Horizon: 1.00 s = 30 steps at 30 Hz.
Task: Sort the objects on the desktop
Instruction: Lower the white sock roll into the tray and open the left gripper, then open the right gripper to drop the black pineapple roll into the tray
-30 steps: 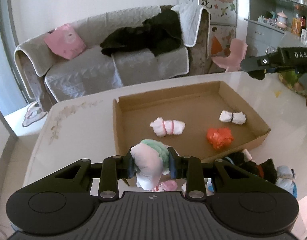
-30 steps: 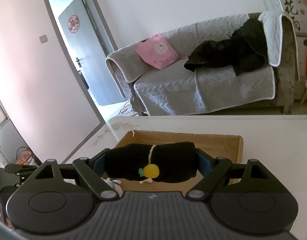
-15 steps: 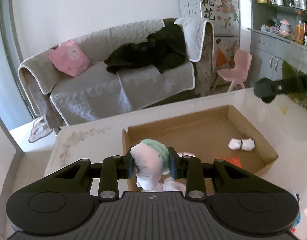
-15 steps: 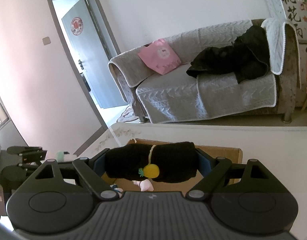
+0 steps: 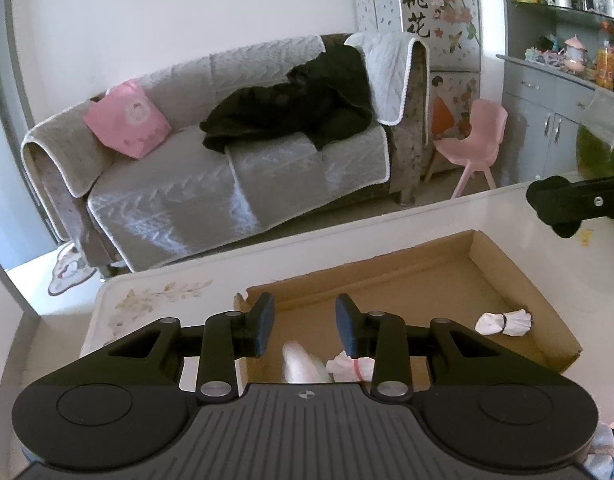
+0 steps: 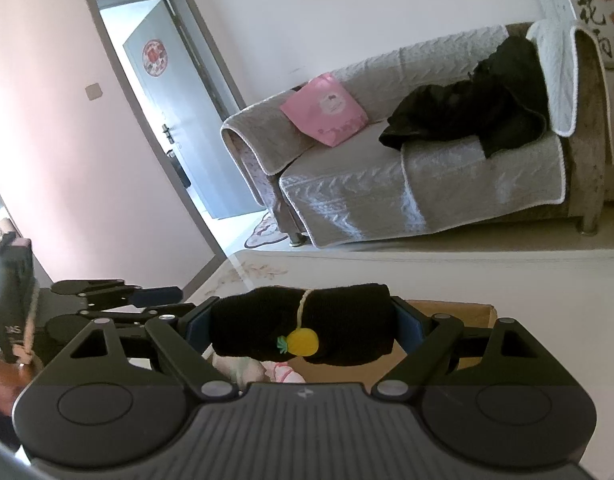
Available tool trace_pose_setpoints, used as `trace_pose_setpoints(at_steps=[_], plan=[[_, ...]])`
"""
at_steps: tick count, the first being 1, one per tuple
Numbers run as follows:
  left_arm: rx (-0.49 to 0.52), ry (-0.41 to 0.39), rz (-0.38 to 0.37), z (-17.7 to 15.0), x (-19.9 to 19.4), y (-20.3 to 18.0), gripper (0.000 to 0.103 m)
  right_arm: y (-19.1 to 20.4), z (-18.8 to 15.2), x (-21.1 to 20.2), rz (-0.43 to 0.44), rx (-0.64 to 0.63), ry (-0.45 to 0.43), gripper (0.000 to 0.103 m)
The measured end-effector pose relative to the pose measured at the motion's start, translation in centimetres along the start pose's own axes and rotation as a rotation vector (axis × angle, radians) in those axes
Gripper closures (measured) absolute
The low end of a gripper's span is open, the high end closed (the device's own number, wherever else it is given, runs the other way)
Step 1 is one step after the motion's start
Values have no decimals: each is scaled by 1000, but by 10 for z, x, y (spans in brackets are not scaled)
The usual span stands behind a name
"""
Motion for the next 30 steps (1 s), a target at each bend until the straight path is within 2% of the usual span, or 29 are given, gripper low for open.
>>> trace_pose_setpoints(at_steps=[7, 12, 18, 20, 21, 25, 30], plan=[[-7, 26, -10, -6, 24, -1, 60, -7, -6, 10, -29, 17, 31, 18], [-15, 73, -22, -18, 45, 0, 59, -12, -15, 27, -61, 4, 83, 18], [-13, 113, -32, -37, 56, 0, 44, -11, -34, 48, -112, -54, 166, 18], [-20, 119, -39, -41, 57, 2, 34, -9, -39, 52, -128, -83, 188, 18], [-26, 119, -38, -43, 57, 3, 32, -9, -41, 53, -136, -94, 199, 18], [-53, 127, -42, -48, 54, 6, 19, -6, -47, 53, -189, -147, 204, 14], [-56, 125, -35, -55, 41, 9, 16, 0, -46, 42, -210, -179, 185, 7]])
Point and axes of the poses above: each gripper's, at about its wrist camera, not at the fingertips, and x roughly the way its jaws point, y to its left, z to its top, the point moved 3 cm from there along x, roughly the way its jaws point, and after that the axes turned 3 degrees about -y, right-handed, at the moved point
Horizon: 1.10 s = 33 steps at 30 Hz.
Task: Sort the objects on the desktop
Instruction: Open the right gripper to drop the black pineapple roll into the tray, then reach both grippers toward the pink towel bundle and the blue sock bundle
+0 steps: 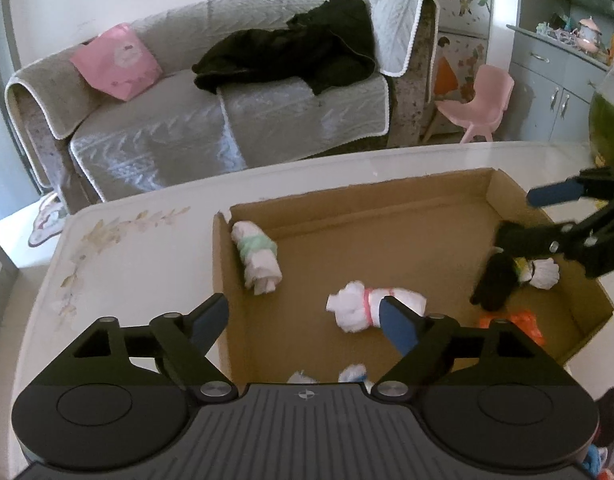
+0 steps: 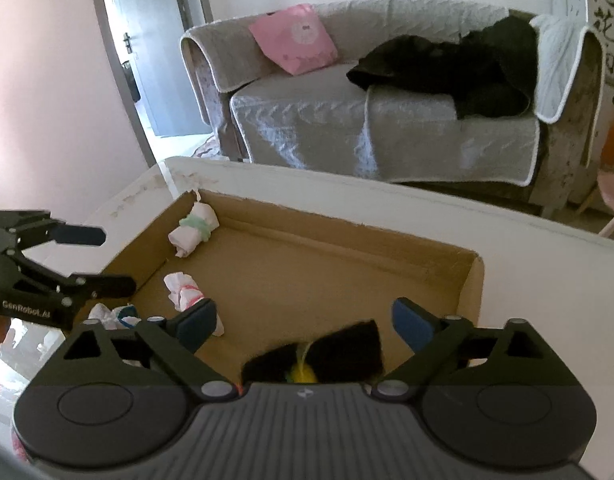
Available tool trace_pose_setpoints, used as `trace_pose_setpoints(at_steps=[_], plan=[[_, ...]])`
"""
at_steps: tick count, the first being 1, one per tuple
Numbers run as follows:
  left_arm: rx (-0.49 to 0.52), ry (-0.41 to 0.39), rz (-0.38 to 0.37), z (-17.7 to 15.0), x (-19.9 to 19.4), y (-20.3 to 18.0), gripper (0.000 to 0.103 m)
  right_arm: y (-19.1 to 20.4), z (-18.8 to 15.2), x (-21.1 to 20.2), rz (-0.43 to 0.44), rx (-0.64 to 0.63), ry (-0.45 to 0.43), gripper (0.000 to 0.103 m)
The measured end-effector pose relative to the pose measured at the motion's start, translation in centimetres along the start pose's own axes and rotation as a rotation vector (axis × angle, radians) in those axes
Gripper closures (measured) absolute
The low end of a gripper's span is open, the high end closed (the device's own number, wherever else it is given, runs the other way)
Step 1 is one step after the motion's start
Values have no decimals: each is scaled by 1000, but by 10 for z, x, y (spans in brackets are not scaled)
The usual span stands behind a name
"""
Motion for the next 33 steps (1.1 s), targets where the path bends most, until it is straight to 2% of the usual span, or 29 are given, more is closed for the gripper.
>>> trace_pose_setpoints(at_steps=[7, 12, 16, 18, 21, 25, 33], plan=[[-15, -7, 11, -19, -27, 11, 14, 2, 8, -21, 2, 4, -42, 6], [-31, -8, 15, -48, -56, 16, 13, 6, -18, -60, 37, 35, -67, 3], [-67, 7, 14, -75, -75, 15, 12, 16, -45, -79, 44, 29, -49, 2], [-90, 14, 0, -89, -85, 12, 12, 29, -56, -83, 44, -13, -44, 2], [-118, 17, 16, -106, -99, 7, 10, 56, -69, -84, 50, -125, -32, 4], [-192, 27, 15, -124, -117, 6, 0, 83, -87, -89, 77, -225, -41, 4], [-301, 70, 6, -146, -125, -1, 0, 113, -92, -73, 74, -367, -27, 8]])
Point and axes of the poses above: each gripper's, at about its wrist camera, not at the fingertips, and x roughly the way its jaws point, y to its left, z to its top, the point moved 3 cm from there along x, roughly the way its jaws point, and after that the axes turned 3 degrees about -y, right-handed, at the moved point
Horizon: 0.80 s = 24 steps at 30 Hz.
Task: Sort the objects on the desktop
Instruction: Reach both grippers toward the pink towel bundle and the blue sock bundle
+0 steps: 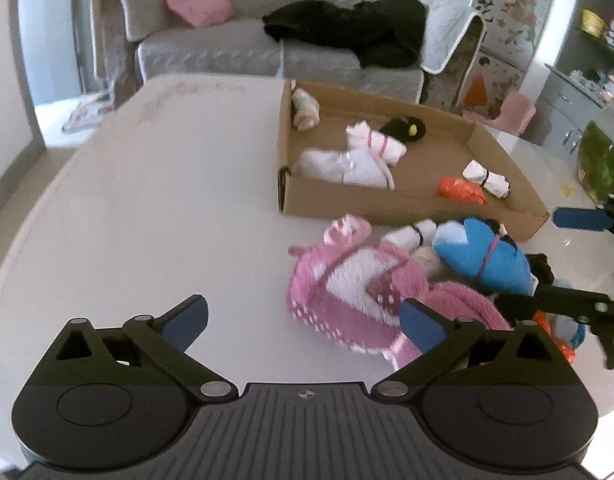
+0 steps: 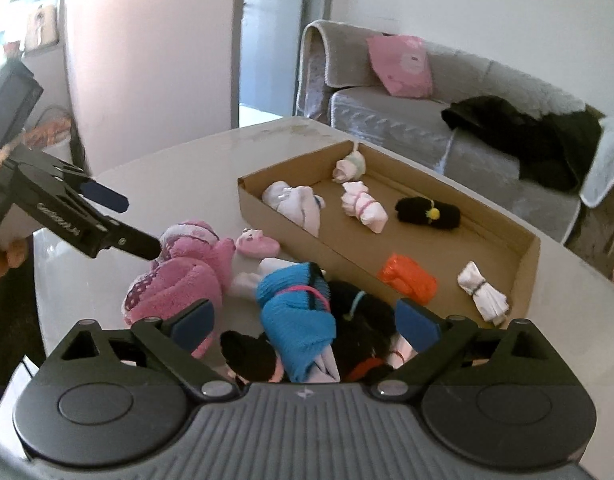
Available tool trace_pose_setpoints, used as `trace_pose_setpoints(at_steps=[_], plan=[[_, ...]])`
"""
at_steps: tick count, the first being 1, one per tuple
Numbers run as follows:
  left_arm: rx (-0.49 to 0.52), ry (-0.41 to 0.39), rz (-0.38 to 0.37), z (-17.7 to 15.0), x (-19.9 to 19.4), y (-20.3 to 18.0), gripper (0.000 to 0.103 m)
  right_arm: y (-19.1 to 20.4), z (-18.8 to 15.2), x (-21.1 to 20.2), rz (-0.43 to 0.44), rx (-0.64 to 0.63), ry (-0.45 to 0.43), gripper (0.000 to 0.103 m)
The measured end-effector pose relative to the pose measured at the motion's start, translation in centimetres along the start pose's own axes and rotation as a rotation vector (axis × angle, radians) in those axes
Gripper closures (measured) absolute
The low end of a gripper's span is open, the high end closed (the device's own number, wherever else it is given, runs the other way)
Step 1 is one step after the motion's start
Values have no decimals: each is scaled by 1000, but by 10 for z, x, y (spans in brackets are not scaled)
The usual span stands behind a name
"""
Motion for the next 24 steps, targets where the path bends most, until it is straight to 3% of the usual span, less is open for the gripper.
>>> trace_pose_setpoints(at_steps=[8, 17, 24], plan=[[-92, 71, -15, 3, 10, -12, 0, 14, -6, 23, -20, -109, 52, 19], [-162, 118, 26, 3, 12, -8, 0, 25, -17, 31, -25, -128, 77, 39], [-190, 144, 58, -1, 6, 0, 0, 24, -18, 24, -28, -102, 54, 44]])
Point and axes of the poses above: each gripper's, at about its wrist camera, not at the fingertips, and x roughly the way its jaws point, y to its left, z to its top, the point moved 3 cm from there along x, roughly the way its jaws point, and after that the axes turned 3 degrees about -y, right-handed, at the moved point
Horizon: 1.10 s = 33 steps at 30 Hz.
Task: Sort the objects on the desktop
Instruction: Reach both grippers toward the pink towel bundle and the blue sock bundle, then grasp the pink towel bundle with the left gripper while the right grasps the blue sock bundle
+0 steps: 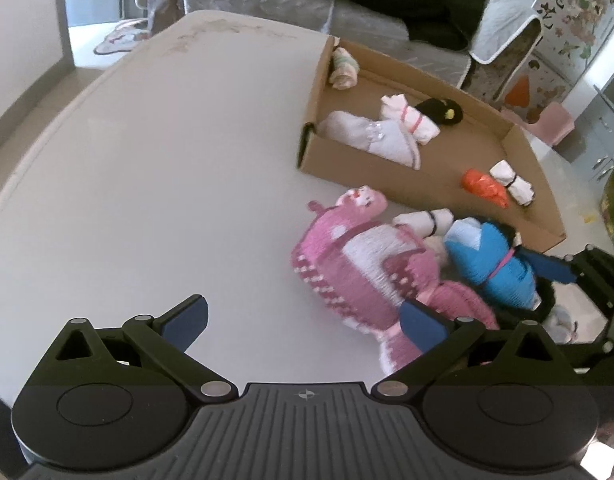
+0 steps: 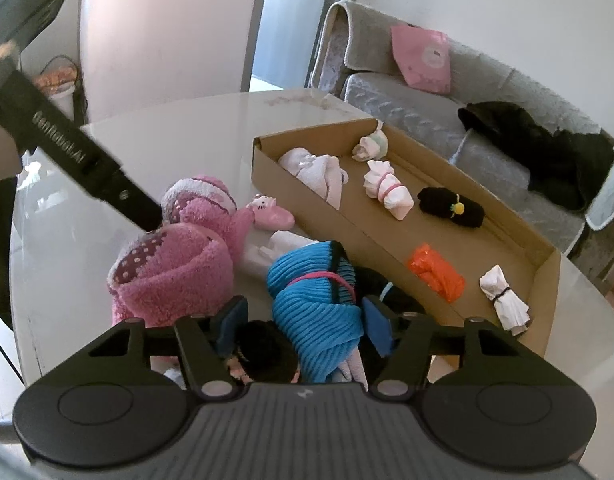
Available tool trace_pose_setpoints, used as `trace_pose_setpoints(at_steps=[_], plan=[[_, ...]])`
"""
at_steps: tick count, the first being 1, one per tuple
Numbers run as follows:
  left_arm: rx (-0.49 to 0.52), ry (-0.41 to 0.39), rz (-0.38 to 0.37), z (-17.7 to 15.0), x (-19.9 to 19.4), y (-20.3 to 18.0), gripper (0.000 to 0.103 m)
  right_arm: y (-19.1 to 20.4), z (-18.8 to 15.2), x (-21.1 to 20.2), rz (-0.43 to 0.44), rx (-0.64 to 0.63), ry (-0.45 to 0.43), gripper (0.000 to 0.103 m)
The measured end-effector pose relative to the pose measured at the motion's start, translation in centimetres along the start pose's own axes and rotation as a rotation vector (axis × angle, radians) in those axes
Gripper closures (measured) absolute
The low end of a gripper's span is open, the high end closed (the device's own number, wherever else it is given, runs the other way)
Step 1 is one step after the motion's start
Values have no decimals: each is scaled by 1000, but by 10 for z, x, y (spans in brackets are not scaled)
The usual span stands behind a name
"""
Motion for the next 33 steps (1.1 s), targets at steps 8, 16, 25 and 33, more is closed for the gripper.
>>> trace_pose_setpoints(at_steps=[8, 16, 25, 33], plan=[[-9, 28, 41, 5, 7, -14, 0, -2, -3, 1, -2, -1, 0, 45], [-197, 129, 22, 0, 12, -1, 0, -5, -4, 0, 7, 12, -14, 45], [-484, 212, -168, -14, 15, 16, 0, -6, -4, 0, 15, 21, -19, 45], [-607, 217, -283, -10, 30, -5, 0, -6, -5, 0, 18, 29, -20, 44]])
Point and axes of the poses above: each gripper's, at about its wrist camera, not at the fingertips, and x roughly the way its jaws point, y to its left, z to its top, the point moved 3 cm from there along x, roughly the way its jaws point, and after that the axes turned 3 degrees about -y, right-handed, at the moved point
